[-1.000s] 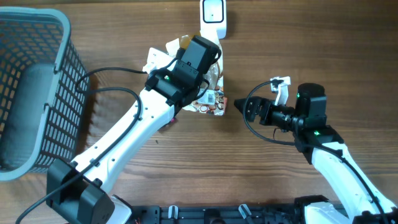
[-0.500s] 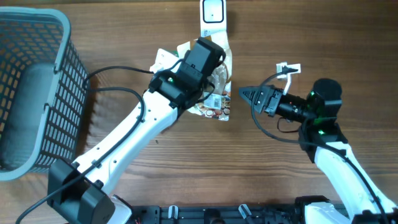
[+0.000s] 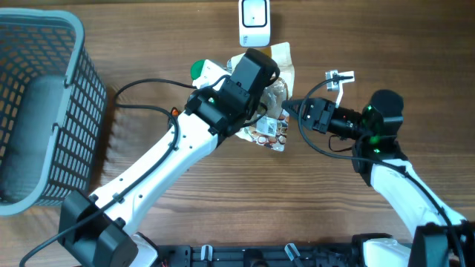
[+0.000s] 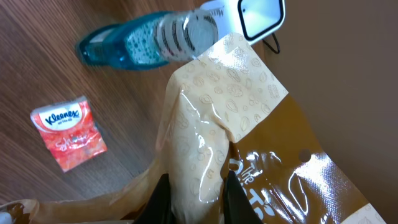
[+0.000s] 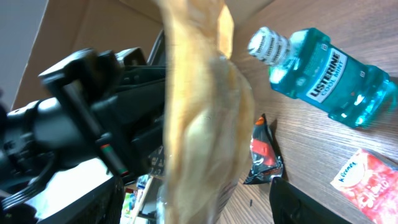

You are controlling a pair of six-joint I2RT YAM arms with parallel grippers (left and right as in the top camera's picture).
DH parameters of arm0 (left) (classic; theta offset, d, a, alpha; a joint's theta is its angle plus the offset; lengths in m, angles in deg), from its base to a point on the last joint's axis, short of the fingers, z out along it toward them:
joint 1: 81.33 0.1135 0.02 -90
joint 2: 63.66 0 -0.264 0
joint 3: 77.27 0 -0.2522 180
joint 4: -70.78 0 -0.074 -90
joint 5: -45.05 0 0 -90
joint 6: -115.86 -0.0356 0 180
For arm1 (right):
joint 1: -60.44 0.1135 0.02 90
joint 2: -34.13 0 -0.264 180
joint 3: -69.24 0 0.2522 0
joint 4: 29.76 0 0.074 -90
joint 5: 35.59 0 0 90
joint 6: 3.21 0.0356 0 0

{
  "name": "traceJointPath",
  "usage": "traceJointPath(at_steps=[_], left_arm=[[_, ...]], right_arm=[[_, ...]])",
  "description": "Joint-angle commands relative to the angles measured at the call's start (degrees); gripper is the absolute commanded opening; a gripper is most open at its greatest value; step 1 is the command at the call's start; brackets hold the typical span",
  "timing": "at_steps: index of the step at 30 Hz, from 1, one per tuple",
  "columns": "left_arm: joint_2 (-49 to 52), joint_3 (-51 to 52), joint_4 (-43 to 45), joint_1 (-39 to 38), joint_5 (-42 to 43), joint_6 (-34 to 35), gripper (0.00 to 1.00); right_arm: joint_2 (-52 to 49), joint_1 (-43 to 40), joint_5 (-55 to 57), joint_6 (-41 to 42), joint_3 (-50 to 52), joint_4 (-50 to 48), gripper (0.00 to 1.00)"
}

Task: Scan the item barcode
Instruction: 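Grasp the bread bag with the right gripper and release the left gripper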

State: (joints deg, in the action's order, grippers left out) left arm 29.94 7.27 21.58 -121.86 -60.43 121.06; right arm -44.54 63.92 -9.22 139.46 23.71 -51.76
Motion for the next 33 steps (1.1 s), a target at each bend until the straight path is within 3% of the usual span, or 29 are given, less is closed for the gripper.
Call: traceJointPath(at_steps=[1,7,15,16,19,21,27,28,30,31,33], left_arm=[[-0.1,0.1,0.5,-1.0,1.1,-0.7,0.04],[-0.1,0.1,0.2,-1.3,1.2,-1.8,0.04],[-0.1,0.1,0.2,-1.3,2.3,-1.8,0.05],[-0.1,0.1,0.2,-1.3,2.7,-1.8,0.05],[-0.1,0.1,0.2,-1.3,2.9,-1.8,0.04],[-0.1,0.1,0.2,-1.4,3.1,-1.7,0.04],[-0.1,0.1,0.6,-2.6,3.1,-1.8,0.04],[-0.1,0.1,0.6,-2.7,3.1,-1.8,0.05],[-0.1,0.1,0.6,-2.8,3.1,-1.8,0.08],[-0.1,0.1,0.6,-2.8,3.1,-1.8,0.08],[-0.1,0.1,0.6,-2.8,3.1,-1.8,0.12]], right_arm=[[-1.9,-0.1,-0.3,0.0,-1.0,-2.4,0.73],[-2.0,-0.1,-0.3,1.5,-1.0,-8.4,0.63],[-2.0,-0.1,-0.3,1.4,-1.0,-8.4,0.31],[-2.0,-0.1,-0.2,1.4,-1.0,-8.4,0.29],[-2.0,-0.1,1.1,1.3,-1.0,-8.3,0.43],[-2.1,0.3,3.3,1.3,-1.0,-8.3,0.42],[-2.6,2.2,6.3,0.0,-1.0,-8.6,0.27],[-2.6,2.3,6.3,-0.2,-1.0,-8.7,0.17],[-2.6,2.3,6.2,-0.2,-1.0,-8.8,0.13],[-2.6,2.3,6.2,-0.2,-1.0,-9.1,0.06],[-2.6,2.3,5.1,0.0,-1.0,-11.0,0.05]])
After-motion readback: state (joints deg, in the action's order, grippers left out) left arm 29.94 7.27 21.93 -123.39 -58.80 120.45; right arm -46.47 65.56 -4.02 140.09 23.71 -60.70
